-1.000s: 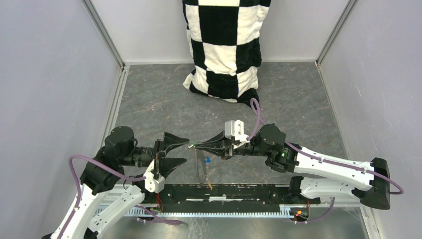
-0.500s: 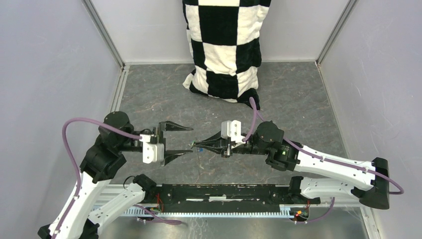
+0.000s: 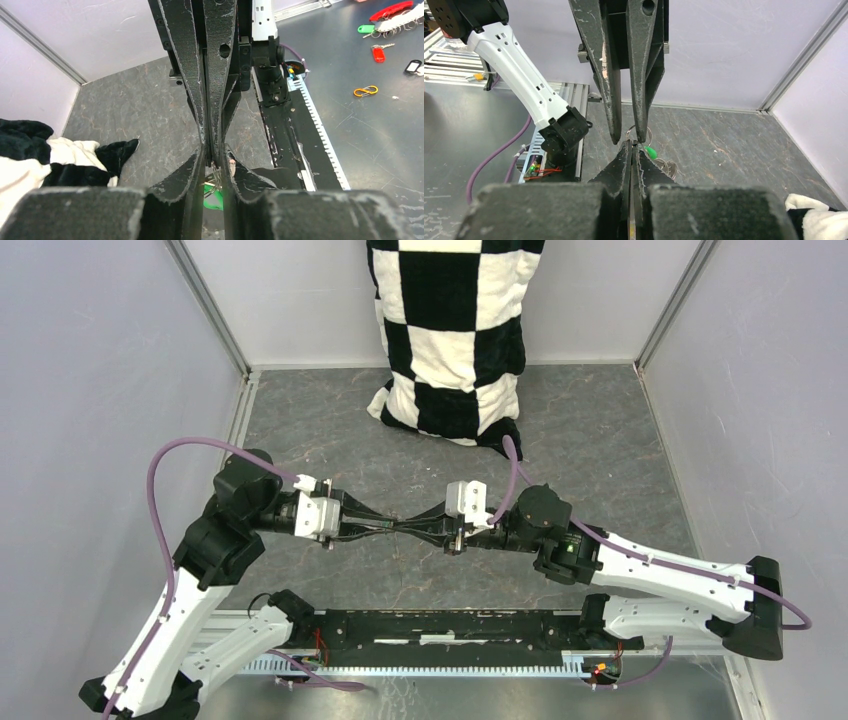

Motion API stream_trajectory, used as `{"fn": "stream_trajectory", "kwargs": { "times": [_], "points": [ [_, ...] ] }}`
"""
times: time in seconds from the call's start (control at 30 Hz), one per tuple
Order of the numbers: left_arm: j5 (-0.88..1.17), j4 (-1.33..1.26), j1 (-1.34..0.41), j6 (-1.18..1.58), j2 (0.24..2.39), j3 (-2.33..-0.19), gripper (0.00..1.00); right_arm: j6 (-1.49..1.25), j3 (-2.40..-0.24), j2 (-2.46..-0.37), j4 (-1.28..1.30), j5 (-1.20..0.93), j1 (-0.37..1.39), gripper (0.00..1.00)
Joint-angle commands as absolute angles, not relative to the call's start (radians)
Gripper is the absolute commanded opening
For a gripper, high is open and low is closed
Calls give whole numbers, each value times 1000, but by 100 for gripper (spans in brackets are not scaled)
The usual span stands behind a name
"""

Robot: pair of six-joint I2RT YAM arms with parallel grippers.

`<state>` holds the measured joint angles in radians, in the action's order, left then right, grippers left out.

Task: Put the keys on the keyring

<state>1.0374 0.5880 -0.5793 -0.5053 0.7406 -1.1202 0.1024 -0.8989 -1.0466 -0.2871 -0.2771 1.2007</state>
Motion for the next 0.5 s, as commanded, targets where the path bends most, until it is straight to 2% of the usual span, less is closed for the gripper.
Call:
{"fn": "stream_trajectory", "kwargs": {
  "times": [0.0,0.47],
  "points": [
    [1038,633,-581,-492,737,-1148,22,111,-887,-1006,-403,-218,1197,0],
    [980,595,-581,-484,718,-1099,11,62,-851,-985,-503,-250,1198,0]
  ]
}}
